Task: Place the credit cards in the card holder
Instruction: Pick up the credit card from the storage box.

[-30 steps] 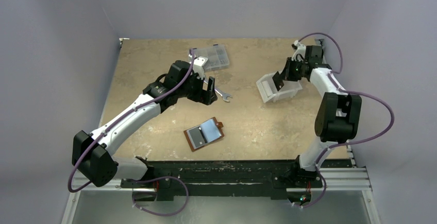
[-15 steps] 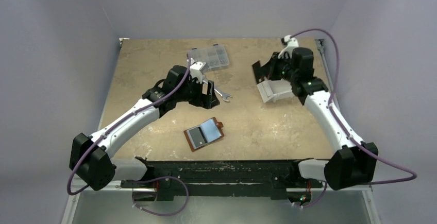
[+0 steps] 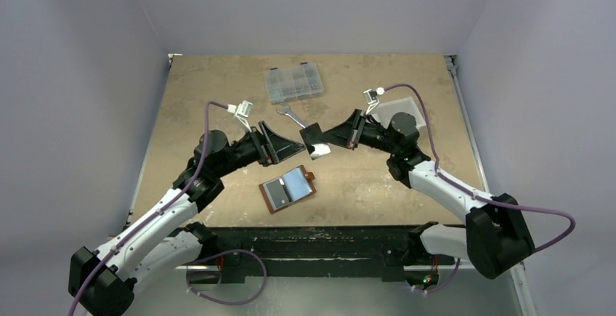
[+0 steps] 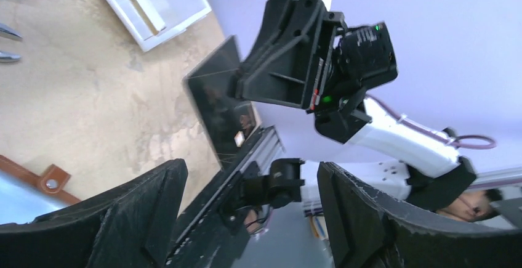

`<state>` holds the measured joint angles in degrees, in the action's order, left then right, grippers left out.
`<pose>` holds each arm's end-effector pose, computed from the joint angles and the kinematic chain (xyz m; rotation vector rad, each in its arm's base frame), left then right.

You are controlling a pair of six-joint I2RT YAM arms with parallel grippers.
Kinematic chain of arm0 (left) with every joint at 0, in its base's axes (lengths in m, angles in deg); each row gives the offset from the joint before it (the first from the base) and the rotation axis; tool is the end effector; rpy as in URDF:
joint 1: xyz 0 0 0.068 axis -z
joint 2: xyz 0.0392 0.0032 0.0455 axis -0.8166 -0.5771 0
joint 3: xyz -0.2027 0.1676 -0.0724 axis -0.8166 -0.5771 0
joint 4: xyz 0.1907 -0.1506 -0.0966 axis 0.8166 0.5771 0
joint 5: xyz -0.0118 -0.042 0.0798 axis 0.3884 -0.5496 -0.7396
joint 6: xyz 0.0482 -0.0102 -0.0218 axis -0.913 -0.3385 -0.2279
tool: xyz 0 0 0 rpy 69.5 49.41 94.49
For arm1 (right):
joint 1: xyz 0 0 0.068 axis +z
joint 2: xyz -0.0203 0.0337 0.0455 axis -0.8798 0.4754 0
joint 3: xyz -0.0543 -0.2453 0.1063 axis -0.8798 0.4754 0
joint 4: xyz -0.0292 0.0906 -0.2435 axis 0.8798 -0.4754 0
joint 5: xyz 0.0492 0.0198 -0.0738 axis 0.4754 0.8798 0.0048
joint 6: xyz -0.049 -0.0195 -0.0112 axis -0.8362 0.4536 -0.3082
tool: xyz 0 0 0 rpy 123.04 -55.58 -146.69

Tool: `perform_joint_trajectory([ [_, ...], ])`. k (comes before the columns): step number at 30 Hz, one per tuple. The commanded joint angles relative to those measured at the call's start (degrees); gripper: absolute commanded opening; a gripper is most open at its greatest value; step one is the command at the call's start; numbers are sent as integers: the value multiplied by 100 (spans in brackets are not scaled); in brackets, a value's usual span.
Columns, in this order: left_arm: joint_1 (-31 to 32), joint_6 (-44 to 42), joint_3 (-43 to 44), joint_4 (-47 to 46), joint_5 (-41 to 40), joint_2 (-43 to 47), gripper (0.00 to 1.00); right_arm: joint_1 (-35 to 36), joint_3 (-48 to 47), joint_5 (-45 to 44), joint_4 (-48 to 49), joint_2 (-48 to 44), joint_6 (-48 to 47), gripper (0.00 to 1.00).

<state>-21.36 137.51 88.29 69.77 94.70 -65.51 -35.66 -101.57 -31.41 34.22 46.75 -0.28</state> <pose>0.1649 -0.1264 0.3070 -0.0362 1.8983 -1.5114 0.2325 0.1388 0.2746 -0.0983 1.8707 1.6626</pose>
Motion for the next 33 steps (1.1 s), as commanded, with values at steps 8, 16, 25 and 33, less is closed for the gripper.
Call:
perform_joint_trajectory([
  [8, 39, 1279, -196, -1451, -77, -209, 77, 256, 364, 253, 3742, 224, 2132, 0],
  [16, 220, 1140, -212, -1439, -230, -372, 38, 328, 634, 36, 4188, 438, 2346, 0],
  [25, 252, -83, 267, 1456, -1145, -375, 0, 375, 714, 98, 2047, 373, 861, 43],
  [33, 156, -926, 7, 3520, -1544, -858, 0, 789, -331, 56, -1200, 1508, -2137, 48],
])
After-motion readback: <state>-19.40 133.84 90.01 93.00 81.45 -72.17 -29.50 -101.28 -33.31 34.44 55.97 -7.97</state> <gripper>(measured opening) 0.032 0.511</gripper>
